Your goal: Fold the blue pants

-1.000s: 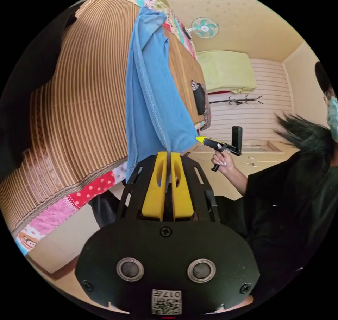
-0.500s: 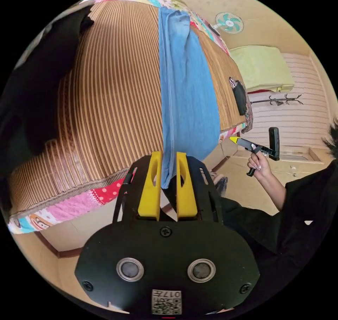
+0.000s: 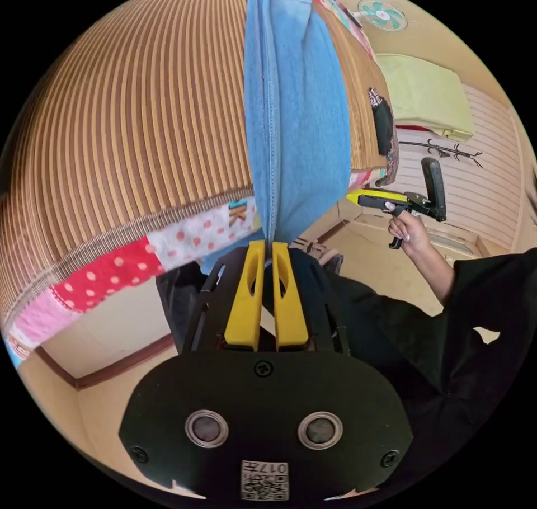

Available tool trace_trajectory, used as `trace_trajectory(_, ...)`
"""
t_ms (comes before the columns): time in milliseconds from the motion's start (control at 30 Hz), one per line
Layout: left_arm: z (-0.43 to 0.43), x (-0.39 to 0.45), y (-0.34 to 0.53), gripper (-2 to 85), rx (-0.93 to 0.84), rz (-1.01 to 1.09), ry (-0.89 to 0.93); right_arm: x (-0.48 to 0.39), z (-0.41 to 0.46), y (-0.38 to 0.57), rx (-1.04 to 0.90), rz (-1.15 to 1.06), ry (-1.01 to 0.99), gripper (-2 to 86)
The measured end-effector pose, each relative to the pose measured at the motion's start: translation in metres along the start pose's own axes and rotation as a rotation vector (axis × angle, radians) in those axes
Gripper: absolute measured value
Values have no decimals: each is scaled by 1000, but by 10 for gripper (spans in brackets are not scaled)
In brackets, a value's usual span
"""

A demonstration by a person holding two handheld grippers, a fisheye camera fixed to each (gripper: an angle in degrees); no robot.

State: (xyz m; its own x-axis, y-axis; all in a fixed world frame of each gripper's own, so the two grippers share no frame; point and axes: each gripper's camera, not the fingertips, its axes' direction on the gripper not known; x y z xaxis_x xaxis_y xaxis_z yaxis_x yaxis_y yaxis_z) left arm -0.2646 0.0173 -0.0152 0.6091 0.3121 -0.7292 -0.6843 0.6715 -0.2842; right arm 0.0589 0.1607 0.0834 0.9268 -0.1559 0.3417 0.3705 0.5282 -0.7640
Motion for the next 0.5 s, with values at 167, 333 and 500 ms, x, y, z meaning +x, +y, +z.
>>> trace_trajectory(167, -6, 4, 27, 65, 88, -79, -14, 17, -83, -60, 244, -27, 14, 32)
trace_trajectory(333, -42, 22, 30, 66, 350, -141, -13, -5, -173, -265, 480, -198, 14, 64)
trace_trajectory(500, -51, 62, 35, 63, 515, -117, -32, -39, -205, -426, 539, -185, 162, 70)
